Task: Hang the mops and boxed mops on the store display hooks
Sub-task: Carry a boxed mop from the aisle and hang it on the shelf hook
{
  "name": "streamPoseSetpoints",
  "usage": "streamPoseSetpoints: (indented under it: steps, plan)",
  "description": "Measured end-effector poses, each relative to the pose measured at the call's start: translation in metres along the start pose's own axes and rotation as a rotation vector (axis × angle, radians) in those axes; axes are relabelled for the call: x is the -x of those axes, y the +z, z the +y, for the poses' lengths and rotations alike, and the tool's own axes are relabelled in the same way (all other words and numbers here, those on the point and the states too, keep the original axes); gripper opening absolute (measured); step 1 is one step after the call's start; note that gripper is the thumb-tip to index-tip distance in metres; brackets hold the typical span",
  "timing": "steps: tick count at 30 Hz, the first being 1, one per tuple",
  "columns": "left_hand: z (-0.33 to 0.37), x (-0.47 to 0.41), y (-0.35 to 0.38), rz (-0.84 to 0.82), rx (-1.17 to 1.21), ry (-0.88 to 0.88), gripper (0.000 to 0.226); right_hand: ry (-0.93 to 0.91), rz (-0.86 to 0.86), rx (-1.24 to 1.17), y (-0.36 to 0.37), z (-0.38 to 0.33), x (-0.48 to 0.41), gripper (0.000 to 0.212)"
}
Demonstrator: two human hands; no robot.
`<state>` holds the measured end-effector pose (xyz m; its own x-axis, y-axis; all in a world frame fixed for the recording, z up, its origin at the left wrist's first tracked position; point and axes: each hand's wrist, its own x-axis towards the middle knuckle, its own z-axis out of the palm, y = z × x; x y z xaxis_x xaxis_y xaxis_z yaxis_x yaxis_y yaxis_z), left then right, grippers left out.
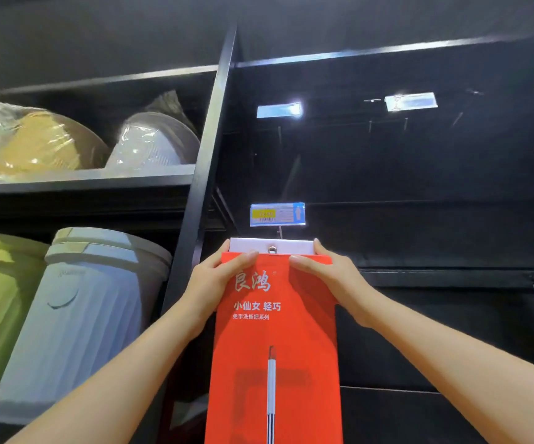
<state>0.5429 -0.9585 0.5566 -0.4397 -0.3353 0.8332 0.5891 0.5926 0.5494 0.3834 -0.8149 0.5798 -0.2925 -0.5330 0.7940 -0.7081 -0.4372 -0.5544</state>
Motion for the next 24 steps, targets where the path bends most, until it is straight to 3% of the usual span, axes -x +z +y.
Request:
streamPoseSetpoints:
  steps: [2,9,15,19,24]
  plan:
    - [-0.003,-0.007,0.002,-0.002,-0.009,0.020,0.041,-0.010,0.006,0.006,-0.003,0.002,-0.006,0.090]
    - [-0.016,-0.034,0.000,-0.022,0.039,0.046,0.044,-0.004,0.063,0.066,-0.006,0.007,-0.028,0.108]
    - [-0.016,-0.053,0.000,-0.043,0.097,0.084,0.046,-0.035,0.064,0.056,-0.013,0.004,-0.043,0.097]
    - [-0.018,-0.062,-0.004,-0.048,0.112,0.094,0.048,-0.028,0.059,0.056,-0.013,0.002,-0.048,0.110]
    - [-0.016,-0.071,-0.002,-0.063,0.116,0.112,0.047,-0.004,0.074,0.050,-0.015,-0.002,-0.053,0.099]
